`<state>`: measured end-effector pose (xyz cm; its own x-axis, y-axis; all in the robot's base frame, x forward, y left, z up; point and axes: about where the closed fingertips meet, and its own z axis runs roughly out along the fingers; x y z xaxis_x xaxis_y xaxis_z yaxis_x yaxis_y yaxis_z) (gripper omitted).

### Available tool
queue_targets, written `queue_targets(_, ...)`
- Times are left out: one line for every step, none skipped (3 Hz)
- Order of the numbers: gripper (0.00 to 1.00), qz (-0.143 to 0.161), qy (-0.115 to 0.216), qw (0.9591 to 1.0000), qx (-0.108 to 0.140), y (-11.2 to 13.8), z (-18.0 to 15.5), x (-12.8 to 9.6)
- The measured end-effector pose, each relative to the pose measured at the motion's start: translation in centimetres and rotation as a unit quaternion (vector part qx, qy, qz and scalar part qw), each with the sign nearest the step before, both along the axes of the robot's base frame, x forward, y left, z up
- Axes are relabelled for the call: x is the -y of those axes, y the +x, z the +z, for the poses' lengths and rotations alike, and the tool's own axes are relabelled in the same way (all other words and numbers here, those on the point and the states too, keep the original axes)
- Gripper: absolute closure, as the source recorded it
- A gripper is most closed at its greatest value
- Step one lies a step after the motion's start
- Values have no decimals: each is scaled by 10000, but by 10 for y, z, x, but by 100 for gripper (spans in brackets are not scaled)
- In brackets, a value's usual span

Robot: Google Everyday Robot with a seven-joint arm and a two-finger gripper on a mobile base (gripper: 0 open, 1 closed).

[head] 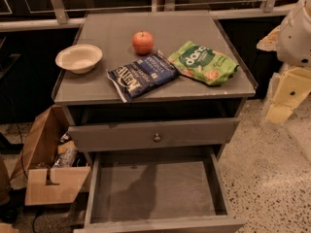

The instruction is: Place blue chip bag into middle drawer

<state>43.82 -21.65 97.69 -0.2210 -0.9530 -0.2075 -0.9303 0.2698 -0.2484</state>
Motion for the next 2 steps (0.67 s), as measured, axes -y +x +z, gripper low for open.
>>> queue_targets(0,3,1,10000,1,0,0,0)
queue_targets(0,399,116,9991,81,19,1,-19)
